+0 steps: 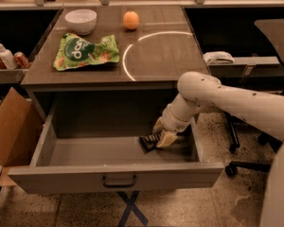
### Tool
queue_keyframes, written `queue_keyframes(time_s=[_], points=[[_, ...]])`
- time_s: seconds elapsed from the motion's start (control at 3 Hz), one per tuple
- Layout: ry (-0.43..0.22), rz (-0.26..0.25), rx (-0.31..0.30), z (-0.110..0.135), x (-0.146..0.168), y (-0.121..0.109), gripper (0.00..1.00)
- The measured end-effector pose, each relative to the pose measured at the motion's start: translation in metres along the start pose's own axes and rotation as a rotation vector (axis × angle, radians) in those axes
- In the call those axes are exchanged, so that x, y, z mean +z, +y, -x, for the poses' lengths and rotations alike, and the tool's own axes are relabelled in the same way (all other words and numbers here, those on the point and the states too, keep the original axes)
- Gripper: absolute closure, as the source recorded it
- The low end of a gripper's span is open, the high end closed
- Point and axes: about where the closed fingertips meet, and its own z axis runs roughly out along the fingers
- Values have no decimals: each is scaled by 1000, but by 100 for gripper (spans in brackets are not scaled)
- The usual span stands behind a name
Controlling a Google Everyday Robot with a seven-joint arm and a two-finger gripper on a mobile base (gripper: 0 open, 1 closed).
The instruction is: Pick rxbar chocolate from top drawer and place on counter
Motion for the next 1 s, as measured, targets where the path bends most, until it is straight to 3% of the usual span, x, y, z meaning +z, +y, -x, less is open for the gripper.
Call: queue_keyframes(time_s=[0.33, 0.67, 1.0], points=[[-32, -138, -40, 8, -65, 17, 100], [-65, -314, -69, 38, -180, 55, 100], [-72, -316, -70, 37, -179, 52, 100]])
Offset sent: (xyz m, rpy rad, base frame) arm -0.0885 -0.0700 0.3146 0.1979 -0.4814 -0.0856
